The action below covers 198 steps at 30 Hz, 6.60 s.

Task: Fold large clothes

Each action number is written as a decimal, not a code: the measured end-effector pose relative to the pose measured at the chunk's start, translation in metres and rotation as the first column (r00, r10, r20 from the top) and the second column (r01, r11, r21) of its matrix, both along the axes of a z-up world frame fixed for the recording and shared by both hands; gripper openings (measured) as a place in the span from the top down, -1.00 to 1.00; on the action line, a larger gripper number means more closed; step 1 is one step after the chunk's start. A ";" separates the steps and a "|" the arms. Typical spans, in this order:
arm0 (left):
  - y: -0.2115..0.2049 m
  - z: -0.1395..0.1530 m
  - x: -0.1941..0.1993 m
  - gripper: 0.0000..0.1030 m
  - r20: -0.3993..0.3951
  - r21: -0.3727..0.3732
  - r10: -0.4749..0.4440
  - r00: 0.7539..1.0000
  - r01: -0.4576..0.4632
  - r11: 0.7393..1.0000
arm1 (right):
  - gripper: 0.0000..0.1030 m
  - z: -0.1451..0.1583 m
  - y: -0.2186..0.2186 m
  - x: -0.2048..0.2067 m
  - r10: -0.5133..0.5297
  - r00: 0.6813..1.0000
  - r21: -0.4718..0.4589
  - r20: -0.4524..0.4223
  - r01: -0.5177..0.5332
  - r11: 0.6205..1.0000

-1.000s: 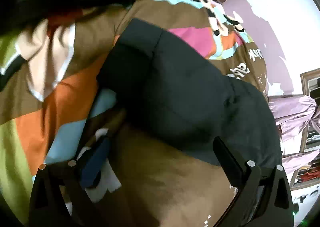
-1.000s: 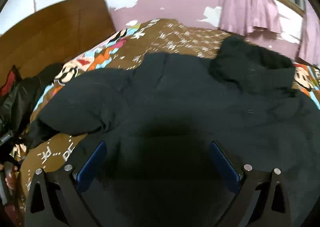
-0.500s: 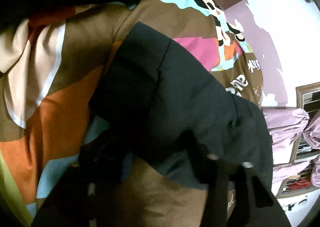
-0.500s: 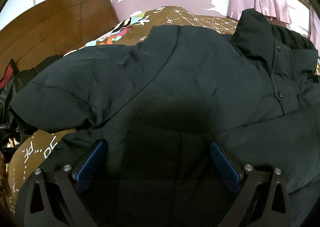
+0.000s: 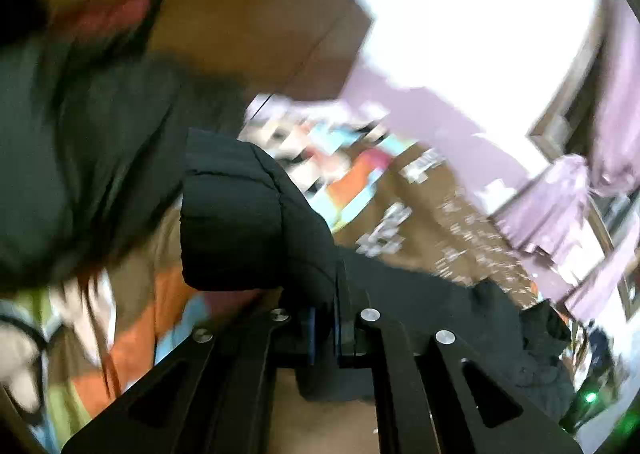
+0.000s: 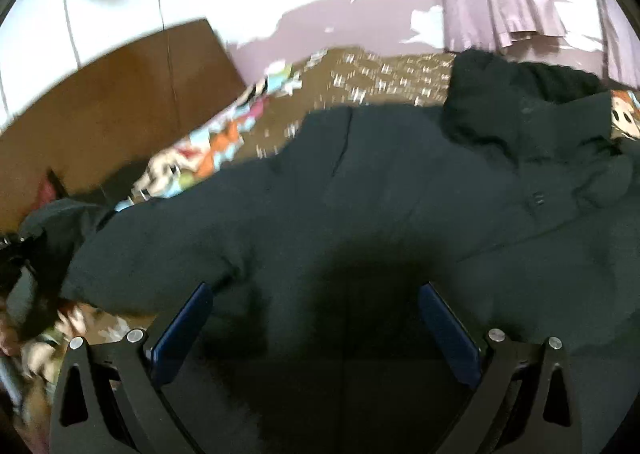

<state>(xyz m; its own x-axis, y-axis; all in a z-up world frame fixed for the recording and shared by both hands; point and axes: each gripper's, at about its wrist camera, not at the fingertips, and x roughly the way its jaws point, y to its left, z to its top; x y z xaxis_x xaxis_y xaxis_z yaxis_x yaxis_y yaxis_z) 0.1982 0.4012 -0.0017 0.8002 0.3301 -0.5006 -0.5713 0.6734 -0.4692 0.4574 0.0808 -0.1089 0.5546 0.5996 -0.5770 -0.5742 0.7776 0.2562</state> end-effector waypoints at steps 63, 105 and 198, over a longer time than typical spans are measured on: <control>-0.367 -0.046 0.125 -0.40 -0.156 -0.060 -0.899 0.410 0.904 0.423 | -0.05 -0.003 -0.258 -0.046 -0.163 0.896 0.297 -0.414 0.302 0.906; -0.297 -0.048 0.208 -0.41 -0.349 0.175 -0.708 0.614 0.785 0.594 | -0.27 0.043 -0.232 -0.001 -0.276 0.948 -0.291 0.158 0.312 0.905; -0.282 -0.043 0.460 0.63 -0.214 0.001 -0.762 0.611 0.781 0.625 | 0.41 0.070 -0.201 0.262 -0.301 0.953 -0.138 0.034 0.303 0.943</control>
